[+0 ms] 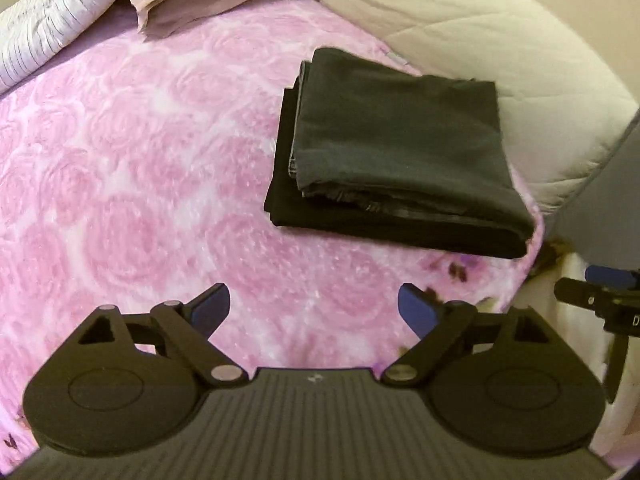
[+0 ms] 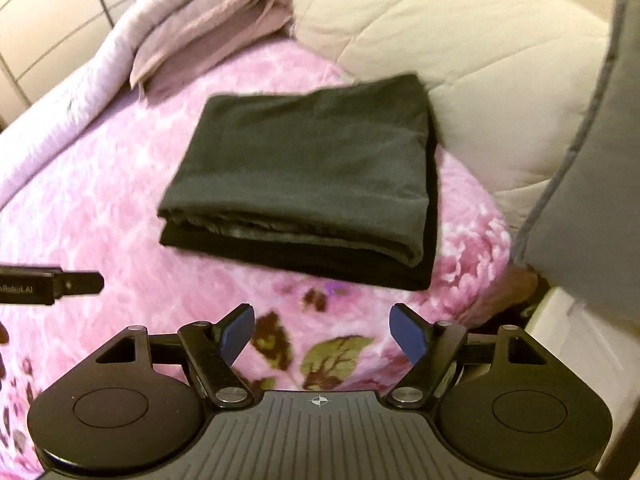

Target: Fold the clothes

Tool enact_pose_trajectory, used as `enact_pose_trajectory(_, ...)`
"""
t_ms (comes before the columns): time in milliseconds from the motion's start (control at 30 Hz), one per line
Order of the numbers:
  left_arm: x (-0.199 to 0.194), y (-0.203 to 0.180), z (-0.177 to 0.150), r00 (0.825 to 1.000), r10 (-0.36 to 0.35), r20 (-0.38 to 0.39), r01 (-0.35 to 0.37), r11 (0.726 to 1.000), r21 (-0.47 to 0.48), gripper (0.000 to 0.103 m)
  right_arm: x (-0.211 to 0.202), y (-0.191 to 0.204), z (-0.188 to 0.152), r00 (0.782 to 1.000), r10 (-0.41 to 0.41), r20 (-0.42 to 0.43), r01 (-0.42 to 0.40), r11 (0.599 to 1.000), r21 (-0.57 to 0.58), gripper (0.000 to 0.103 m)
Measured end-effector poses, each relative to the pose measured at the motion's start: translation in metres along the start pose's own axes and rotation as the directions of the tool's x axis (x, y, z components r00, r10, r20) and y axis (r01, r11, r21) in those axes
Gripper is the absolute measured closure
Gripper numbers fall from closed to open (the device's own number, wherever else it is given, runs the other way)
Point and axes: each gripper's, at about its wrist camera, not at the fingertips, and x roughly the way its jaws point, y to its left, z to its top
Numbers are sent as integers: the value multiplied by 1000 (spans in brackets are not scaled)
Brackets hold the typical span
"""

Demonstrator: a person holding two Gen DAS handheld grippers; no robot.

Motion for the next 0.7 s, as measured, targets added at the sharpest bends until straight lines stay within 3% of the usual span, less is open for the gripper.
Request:
enact_pose_trajectory(133,-26,1,-10,999,-37,28,33,992,119,14,-30,16,-6,998,-35,57,31,997,66,25)
enact_pose_trajectory(333,-72,2,-20,995,-37,93,19,983,184,14,-68,55,-21,990,-99,96,92,993,77,25)
enact_pose_trajectory(433,-88,-1,-23,995,-42,91,21,975,220,14,-86,73,-28,986,-110,125,98,990,98,25)
enact_pose_trajectory(700,-117,-12,-28,994,-17,105,-6,976,219,14,-124,96,-35,978,-131,165,112,986,120,25)
